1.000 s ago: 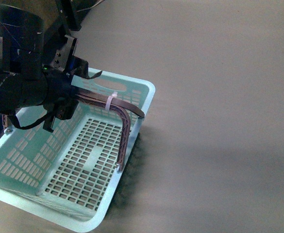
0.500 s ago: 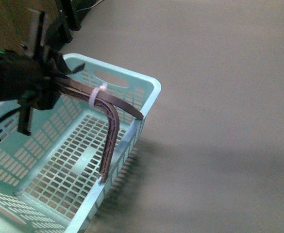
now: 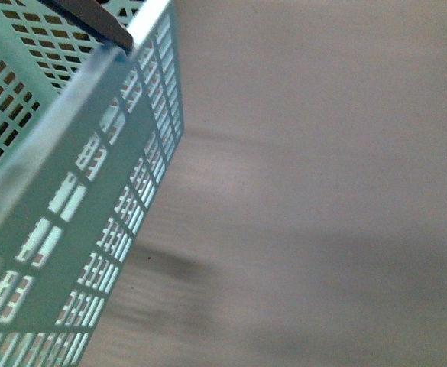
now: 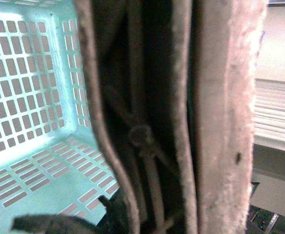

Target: Pick lemon and mango into basket

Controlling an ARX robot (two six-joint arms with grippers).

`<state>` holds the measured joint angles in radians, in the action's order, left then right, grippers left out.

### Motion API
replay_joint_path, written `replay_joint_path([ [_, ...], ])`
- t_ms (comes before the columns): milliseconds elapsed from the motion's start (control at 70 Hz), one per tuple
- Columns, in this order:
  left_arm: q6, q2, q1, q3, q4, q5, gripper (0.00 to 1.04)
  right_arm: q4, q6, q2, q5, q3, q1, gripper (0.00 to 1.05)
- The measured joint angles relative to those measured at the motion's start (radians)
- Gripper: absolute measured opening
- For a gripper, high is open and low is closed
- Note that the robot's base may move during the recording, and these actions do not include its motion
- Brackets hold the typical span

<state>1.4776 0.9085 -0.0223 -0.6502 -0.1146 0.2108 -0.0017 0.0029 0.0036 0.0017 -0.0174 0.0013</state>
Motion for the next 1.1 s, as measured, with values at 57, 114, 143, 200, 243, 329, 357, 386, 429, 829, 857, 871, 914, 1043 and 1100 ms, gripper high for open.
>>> replay_joint_path([
  [57,0.001,-0.038,0.02,-0.022,-0.047,0.018,0.15,0.0,0.0,0.0,0.0,0.0,0.0,0.96],
  [114,-0.001,-0.072,0.042,-0.051,-0.093,0.034,0.15,0.0,0.0,0.0,0.0,0.0,0.0,0.96],
  [143,-0.003,-0.088,0.05,-0.068,-0.114,0.038,0.15,0.0,0.0,0.0,0.0,0.0,0.0,0.96],
  [200,-0.003,-0.102,0.057,-0.08,-0.119,0.04,0.15,0.0,0.0,0.0,0.0,0.0,0.0,0.96],
  [243,-0.006,-0.108,0.06,-0.086,-0.119,0.04,0.15,0.0,0.0,0.0,0.0,0.0,0.0,0.96],
  [329,-0.014,-0.107,0.061,-0.087,-0.122,0.036,0.15,0.0,0.0,0.0,0.0,0.0,0.0,0.96],
  [357,-0.014,-0.104,0.062,-0.087,-0.122,0.037,0.15,0.0,0.0,0.0,0.0,0.0,0.0,0.96],
  [386,-0.013,-0.102,0.062,-0.087,-0.123,0.038,0.15,0.0,0.0,0.0,0.0,0.0,0.0,0.96],
  [429,-0.012,-0.103,0.062,-0.087,-0.123,0.043,0.15,0.0,0.0,0.0,0.0,0.0,0.0,0.96],
  [829,-0.013,-0.102,0.062,-0.087,-0.128,0.043,0.15,0.0,0.0,0.0,-0.001,0.0,0.0,0.96],
  [857,-0.013,-0.102,0.062,-0.087,-0.128,0.043,0.15,0.0,0.0,0.0,-0.001,0.0,0.0,0.96],
  [871,-0.013,-0.102,0.062,-0.087,-0.128,0.043,0.15,0.0,0.0,0.0,-0.001,0.0,0.0,0.96],
  [914,-0.013,-0.102,0.062,-0.087,-0.128,0.044,0.15,0.0,0.0,0.0,-0.001,0.0,0.0,0.96],
  [1043,-0.013,-0.102,0.062,-0.087,-0.128,0.043,0.15,0.0,0.0,0.0,-0.001,0.0,0.0,0.96],
  [1100,-0.013,-0.102,0.062,-0.087,-0.128,0.043,0.15,0.0,0.0,0.0,-0.001,0.0,0.0,0.96],
])
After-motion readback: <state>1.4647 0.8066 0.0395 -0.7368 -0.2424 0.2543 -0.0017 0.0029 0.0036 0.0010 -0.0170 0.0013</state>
